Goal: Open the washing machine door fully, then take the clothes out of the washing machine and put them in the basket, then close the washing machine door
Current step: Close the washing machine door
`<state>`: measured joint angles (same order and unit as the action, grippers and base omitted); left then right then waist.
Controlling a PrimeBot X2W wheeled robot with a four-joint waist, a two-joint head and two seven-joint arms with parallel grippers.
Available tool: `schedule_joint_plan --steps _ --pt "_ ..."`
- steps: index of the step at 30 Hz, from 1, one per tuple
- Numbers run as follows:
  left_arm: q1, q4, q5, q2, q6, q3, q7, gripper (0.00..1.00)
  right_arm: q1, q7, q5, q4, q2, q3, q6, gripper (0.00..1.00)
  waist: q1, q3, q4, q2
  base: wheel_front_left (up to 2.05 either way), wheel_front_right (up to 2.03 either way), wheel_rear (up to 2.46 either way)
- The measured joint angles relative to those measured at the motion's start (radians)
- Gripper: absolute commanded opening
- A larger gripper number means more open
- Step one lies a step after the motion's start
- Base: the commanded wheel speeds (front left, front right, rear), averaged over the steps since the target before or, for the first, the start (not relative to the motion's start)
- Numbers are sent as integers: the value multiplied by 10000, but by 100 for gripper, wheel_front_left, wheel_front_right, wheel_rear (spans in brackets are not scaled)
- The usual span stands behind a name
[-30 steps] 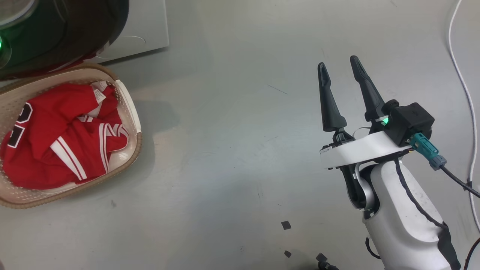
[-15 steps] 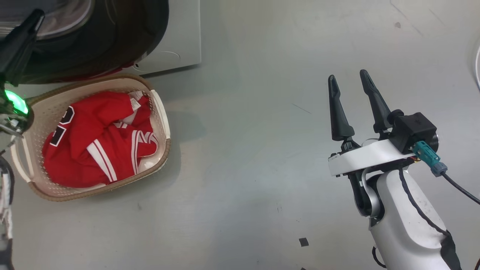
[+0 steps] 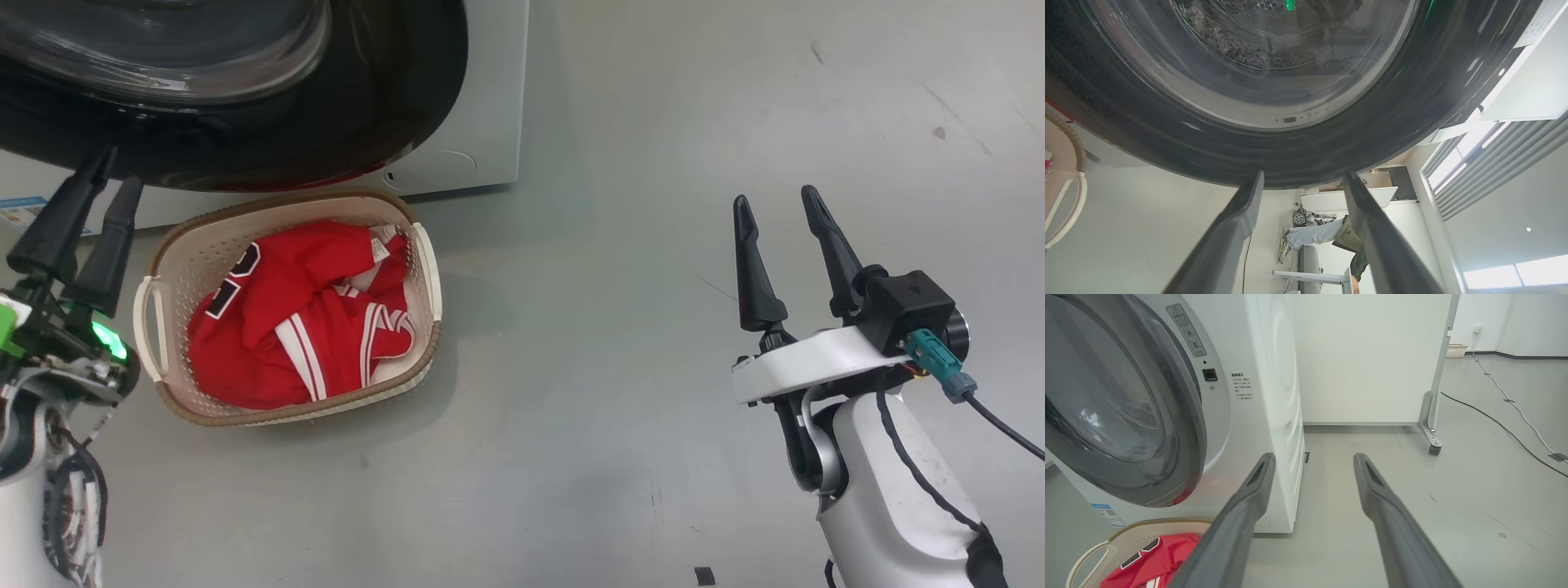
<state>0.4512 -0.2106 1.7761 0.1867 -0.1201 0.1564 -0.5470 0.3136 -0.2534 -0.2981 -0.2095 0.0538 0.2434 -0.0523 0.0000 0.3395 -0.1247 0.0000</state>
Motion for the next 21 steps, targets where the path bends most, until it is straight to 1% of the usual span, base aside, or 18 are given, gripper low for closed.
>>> schedule_joint_plan --steps 4,8,9,16,19,21 --pt "-674 322 -88 -318 -2 48 274 100 -191 0 21 -52 8 -132 69 100 0 -239 266 0 0 0 0" --pt "-1329 953 -245 -504 -2 245 581 100 -394 0 94 -176 8 -157 107 100 0 -490 473 0 0 0 0" --pt "-1473 1103 -412 -527 -2 318 690 100 -407 0 94 -205 8 -163 161 100 0 -552 514 0 0 0 0" --pt "-2520 1664 -1910 -802 -2 384 1733 100 -669 0 104 -305 8 -270 247 100 0 -966 733 0 0 0 0" --pt "-2847 1918 -2874 -759 -2 403 2395 100 -774 0 138 -376 6 -253 314 100 0 -1136 790 0 0 0 0" --pt "-2959 2151 -3266 -815 -2 435 2828 100 -779 0 182 -397 6 -240 336 100 0 -1237 804 0 0 0 0"
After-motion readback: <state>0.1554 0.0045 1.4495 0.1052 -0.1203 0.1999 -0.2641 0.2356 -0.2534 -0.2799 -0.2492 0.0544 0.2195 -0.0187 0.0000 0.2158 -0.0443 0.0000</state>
